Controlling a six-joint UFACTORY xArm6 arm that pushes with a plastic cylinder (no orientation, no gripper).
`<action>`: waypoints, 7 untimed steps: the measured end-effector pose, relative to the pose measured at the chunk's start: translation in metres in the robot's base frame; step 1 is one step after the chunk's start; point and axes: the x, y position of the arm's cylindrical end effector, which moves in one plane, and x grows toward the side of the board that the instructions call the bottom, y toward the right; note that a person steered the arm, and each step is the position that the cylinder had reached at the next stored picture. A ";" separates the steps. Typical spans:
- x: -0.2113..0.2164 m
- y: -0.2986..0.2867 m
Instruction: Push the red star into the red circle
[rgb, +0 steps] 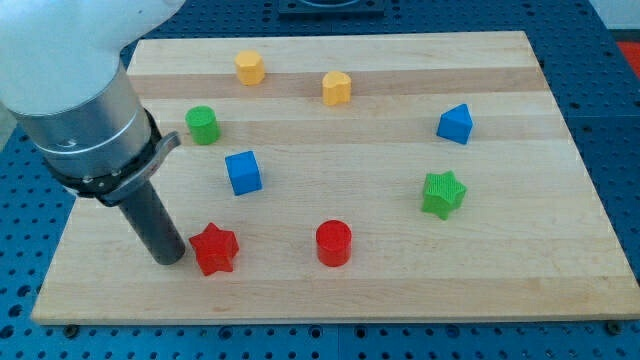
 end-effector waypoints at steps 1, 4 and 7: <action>0.000 0.017; -0.001 0.086; -0.025 0.092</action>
